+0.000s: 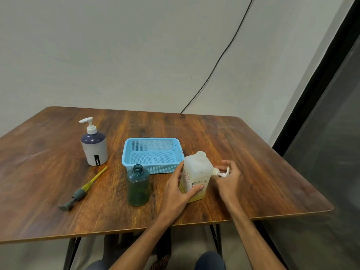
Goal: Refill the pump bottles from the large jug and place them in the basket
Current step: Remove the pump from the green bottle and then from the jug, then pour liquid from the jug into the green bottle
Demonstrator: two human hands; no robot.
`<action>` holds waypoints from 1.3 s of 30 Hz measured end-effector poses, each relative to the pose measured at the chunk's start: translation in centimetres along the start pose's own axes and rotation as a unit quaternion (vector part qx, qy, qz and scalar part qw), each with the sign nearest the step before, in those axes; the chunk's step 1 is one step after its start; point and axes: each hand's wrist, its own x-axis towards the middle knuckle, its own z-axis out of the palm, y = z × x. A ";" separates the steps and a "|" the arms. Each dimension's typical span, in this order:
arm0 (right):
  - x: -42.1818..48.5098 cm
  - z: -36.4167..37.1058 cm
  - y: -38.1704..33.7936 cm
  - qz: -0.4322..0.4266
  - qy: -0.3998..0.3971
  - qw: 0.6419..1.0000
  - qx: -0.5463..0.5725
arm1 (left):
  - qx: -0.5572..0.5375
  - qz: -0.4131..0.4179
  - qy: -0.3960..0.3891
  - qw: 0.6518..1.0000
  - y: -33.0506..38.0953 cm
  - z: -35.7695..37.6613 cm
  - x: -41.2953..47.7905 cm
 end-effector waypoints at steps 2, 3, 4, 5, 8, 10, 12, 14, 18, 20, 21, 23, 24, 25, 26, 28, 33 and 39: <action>-0.4 0.1 0.5 -0.012 -0.005 0.998 -0.053 | 0.001 -0.001 0.000 1.000 0.0 0.0 0.0; -0.7 0.2 0.6 -0.016 -0.010 0.997 -0.078 | 0.002 -0.002 0.001 1.000 0.0 -0.1 0.0; -1.0 0.3 0.8 -0.020 -0.018 0.995 -0.100 | 0.002 -0.002 0.001 1.000 0.0 -0.1 0.0; -1.2 0.3 1.0 -0.022 -0.028 0.993 -0.115 | 0.003 0.000 0.001 1.000 0.0 0.0 0.0; -1.7 0.1 1.3 -0.023 -0.046 0.991 -0.127 | 0.002 0.004 0.000 1.000 0.2 -0.1 0.0; -1.7 -0.1 1.2 -0.016 -0.062 0.992 -0.113 | -0.002 0.006 -0.001 1.000 0.3 -0.1 0.0; -1.6 -0.5 0.8 0.002 -0.088 0.993 -0.084 | -0.006 0.006 -0.002 1.000 0.3 -0.2 -0.1; -1.8 -1.0 0.5 0.013 -0.108 0.992 -0.060 | -0.008 0.007 -0.004 1.000 0.5 -0.3 -0.1; -2.8 -2.2 -0.4 -0.012 -0.153 0.987 -0.052 | -0.015 0.006 -0.015 1.000 1.5 -0.6 -0.4; -3.5 -2.6 -1.2 -0.035 -0.173 0.984 -0.028 | -0.007 0.012 -0.010 1.000 2.1 -0.8 -0.8; -3.9 -2.7 -1.6 -0.042 -0.179 0.983 -0.009 | 0.003 0.020 -0.004 1.000 2.4 -0.9 -1.1; -4.7 -2.4 -2.3 -0.048 -0.188 0.980 0.034 | 0.022 0.037 0.020 0.999 2.9 -1.2 -2.1; -5.1 -2.2 -2.5 -0.045 -0.193 0.978 0.057 | 0.029 0.048 0.037 0.998 3.0 -1.3 -2.7; -5.5 -1.9 -2.6 -0.040 -0.199 0.976 0.078 | 0.034 0.063 0.055 0.996 3.2 -1.6 -3.4; -5.9 -1.5 -2.8 -0.036 -0.206 0.973 0.101 | 0.034 0.080 0.073 0.994 3.3 -1.9 -4.2; -6.6 -0.6 -3.0 -0.028 -0.214 0.967 0.138 | 0.028 0.117 0.109 0.987 3.6 -2.8 -5.7; -7.3 2.0 -3.4 -0.013 -0.157 0.979 0.129 | 0.066 0.163 0.231 0.957 2.7 -6.6 -7.0; -7.2 3.2 -4.4 -0.018 -0.066 0.993 0.100 | 0.053 0.050 0.273 0.959 0.9 -10.1 -5.6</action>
